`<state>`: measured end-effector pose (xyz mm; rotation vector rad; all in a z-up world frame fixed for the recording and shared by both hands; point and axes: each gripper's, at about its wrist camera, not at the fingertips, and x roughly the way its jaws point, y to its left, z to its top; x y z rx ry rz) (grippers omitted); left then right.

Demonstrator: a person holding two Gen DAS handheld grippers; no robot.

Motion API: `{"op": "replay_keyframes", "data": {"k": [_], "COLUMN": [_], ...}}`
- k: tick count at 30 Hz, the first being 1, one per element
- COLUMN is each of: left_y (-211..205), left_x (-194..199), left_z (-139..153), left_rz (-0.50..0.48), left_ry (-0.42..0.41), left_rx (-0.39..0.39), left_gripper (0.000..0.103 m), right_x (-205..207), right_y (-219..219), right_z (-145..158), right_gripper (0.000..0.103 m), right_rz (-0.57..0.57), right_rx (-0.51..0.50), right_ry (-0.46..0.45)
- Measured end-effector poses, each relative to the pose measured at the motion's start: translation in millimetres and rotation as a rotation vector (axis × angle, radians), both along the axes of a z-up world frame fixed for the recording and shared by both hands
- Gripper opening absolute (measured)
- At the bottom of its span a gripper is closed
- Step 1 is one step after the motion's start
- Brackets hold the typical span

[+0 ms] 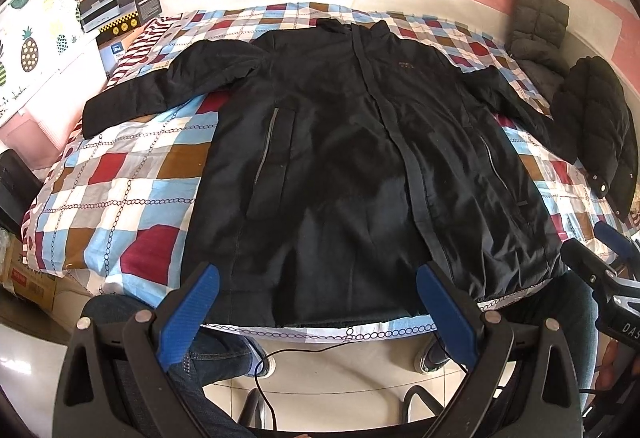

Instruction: Fold large clothes

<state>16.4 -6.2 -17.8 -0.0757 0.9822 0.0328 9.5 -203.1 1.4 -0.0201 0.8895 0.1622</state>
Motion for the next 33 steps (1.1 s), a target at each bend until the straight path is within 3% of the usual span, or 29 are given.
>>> {"op": "replay_keyframes", "data": {"k": [19,33], "left_y": [3,11], "left_x": [10,39], "left_z": [-9,-24], "left_rz": [0.009,0.016], "left_ry": [0.021,0.056], "left_rx": [-0.003,-0.01], "left_gripper": [0.101,0.101], "right_x": [11,43], "right_y": [7,22], "right_z": [-7,-15], "right_gripper": [0.1,0.1], "right_rz": [0.018,0.047], "right_rx": [-0.004,-0.006], "right_ry": [0.029,0.051]}}
